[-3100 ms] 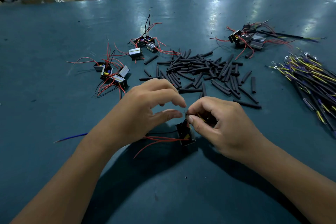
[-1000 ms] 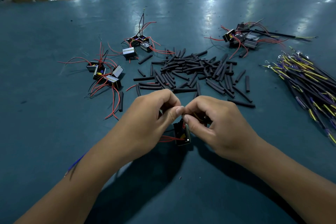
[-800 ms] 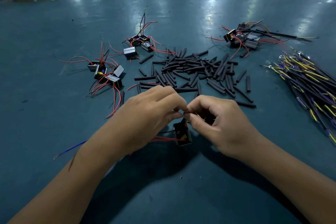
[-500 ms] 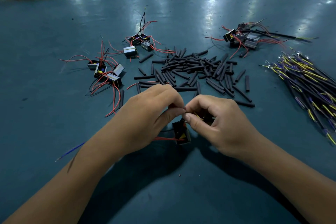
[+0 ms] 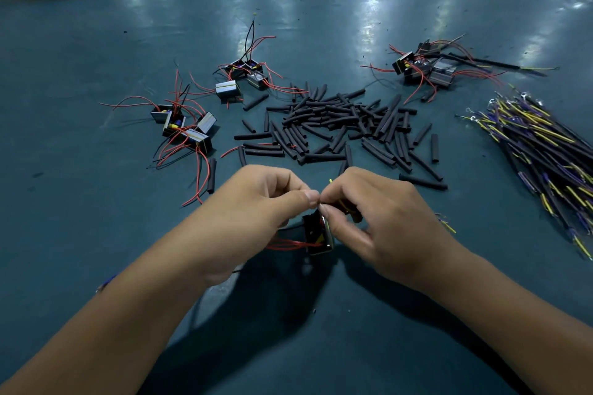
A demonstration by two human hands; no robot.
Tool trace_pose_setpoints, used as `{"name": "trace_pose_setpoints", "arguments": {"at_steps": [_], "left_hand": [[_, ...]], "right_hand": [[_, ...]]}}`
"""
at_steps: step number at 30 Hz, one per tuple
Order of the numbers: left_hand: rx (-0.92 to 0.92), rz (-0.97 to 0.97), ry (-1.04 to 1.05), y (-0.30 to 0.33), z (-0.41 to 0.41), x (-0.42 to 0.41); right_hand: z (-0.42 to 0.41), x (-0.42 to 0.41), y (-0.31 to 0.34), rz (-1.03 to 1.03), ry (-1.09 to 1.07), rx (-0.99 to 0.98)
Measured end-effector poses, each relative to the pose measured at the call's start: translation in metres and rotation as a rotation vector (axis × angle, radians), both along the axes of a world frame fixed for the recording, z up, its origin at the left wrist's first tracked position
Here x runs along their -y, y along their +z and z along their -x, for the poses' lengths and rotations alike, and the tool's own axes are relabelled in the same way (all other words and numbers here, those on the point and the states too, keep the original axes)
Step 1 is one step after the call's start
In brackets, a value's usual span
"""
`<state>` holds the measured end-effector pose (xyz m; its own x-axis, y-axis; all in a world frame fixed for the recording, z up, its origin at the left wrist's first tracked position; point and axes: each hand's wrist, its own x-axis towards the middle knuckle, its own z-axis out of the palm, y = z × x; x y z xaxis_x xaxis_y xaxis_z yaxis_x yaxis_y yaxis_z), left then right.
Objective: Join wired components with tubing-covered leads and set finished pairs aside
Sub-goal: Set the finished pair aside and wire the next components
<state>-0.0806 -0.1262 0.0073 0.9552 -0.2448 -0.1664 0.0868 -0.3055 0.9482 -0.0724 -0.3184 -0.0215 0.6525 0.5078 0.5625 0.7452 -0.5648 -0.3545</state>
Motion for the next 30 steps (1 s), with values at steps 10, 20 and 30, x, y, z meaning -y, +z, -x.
{"name": "trace_pose_setpoints", "arguments": {"at_steps": [10, 20, 30], "left_hand": [[-0.001, 0.015, 0.004, -0.002, -0.002, 0.000], [0.542, -0.549, 0.012, -0.022, 0.002, 0.014], [0.511, -0.459, -0.035, -0.022, -0.006, 0.005]], "right_hand": [[-0.003, 0.000, -0.005, -0.136, -0.105, -0.172], [-0.014, 0.011, -0.006, -0.326, -0.139, -0.502], [-0.017, 0.022, 0.004, -0.235, -0.015, -0.457]]}}
